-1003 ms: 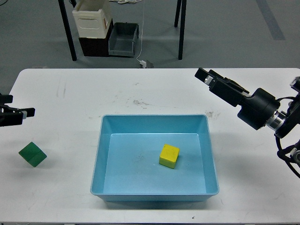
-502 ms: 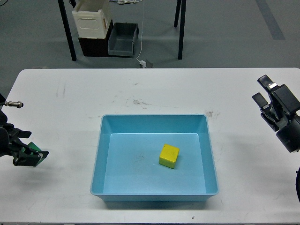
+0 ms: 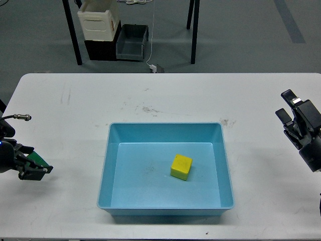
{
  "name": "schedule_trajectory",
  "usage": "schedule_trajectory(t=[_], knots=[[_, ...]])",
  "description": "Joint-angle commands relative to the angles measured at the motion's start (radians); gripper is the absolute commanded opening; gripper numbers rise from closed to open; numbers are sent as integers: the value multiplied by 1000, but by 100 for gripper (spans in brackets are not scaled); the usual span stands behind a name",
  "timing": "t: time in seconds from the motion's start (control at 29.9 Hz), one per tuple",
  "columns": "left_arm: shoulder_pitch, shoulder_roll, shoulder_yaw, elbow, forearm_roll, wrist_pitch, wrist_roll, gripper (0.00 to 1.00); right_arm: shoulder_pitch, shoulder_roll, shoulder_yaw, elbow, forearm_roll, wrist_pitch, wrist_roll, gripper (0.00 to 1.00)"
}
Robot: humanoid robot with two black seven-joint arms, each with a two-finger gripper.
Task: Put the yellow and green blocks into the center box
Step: 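Lower the left gripper onto the green cube and close on it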
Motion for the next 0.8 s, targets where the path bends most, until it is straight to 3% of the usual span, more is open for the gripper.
schedule_trajectory(t=[0.0, 0.47, 0.77], knots=[[-1, -8, 38, 22, -1, -1, 0, 100, -2, 0, 0, 0, 0, -2, 0, 99], [-33, 5, 81, 71, -1, -1, 0, 100, -15, 10, -3, 2, 0, -20, 0, 99], [-22, 120, 102, -52, -125, -1, 0, 100, -23, 11, -9, 0, 0, -20, 0, 100]])
